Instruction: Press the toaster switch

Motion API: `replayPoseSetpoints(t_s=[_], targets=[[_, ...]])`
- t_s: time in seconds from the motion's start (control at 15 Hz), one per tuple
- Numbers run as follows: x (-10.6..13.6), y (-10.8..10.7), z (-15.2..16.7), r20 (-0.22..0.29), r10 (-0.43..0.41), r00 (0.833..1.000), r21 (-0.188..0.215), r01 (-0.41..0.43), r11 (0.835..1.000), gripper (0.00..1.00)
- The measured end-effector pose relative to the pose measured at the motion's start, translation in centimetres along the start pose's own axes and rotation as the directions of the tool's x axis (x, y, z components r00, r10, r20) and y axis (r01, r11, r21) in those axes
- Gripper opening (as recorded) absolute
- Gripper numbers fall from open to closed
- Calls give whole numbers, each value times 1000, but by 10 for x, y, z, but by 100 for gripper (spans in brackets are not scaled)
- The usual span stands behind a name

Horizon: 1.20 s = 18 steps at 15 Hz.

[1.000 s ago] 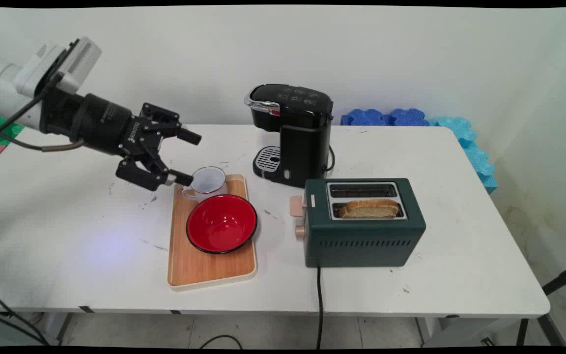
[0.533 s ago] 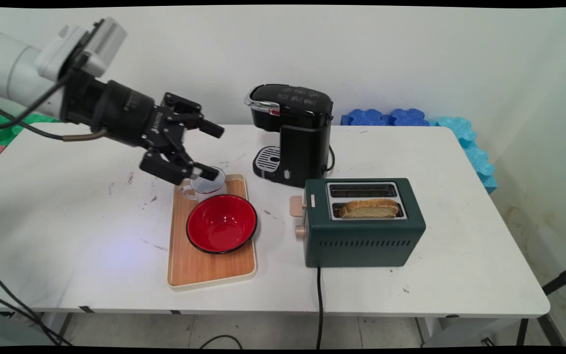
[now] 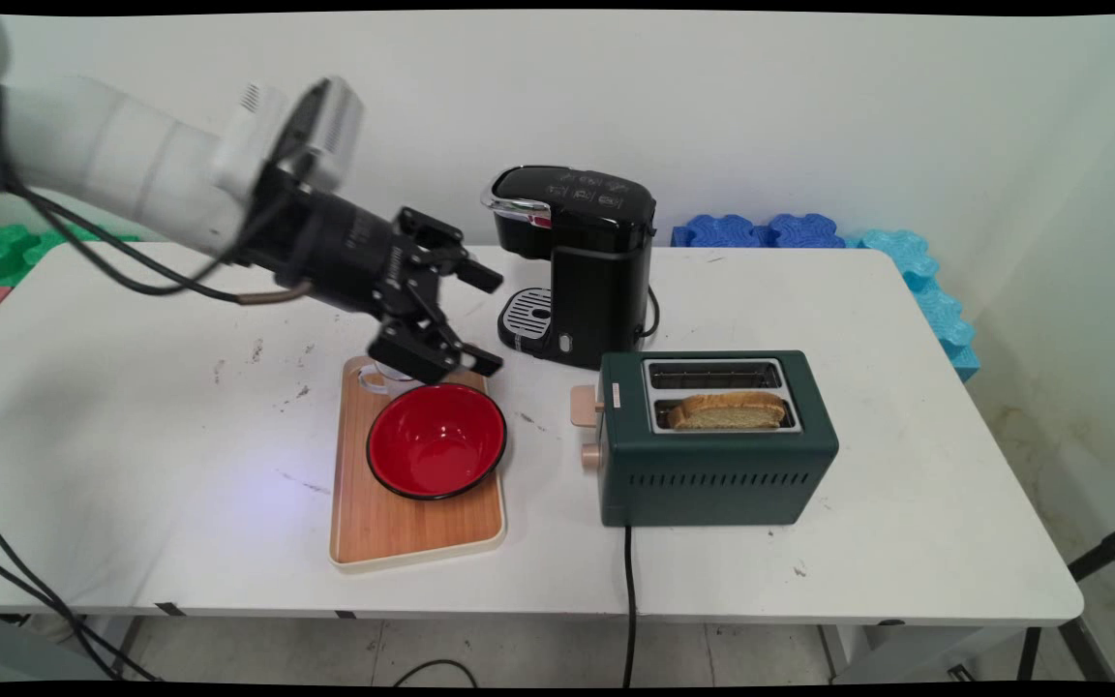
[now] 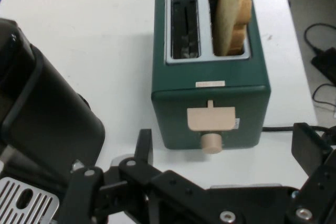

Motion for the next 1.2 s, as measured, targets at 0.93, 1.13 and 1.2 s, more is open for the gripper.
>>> replayPoseSetpoints(t_s=[0.93, 1.13, 1.2], targets=[[3, -1, 71, 104, 25, 994, -30, -22, 999, 0], [3, 0, 80, 111, 26, 993, -32, -22, 999, 0], [3, 0, 82, 112, 26, 993, -34, -22, 999, 0]])
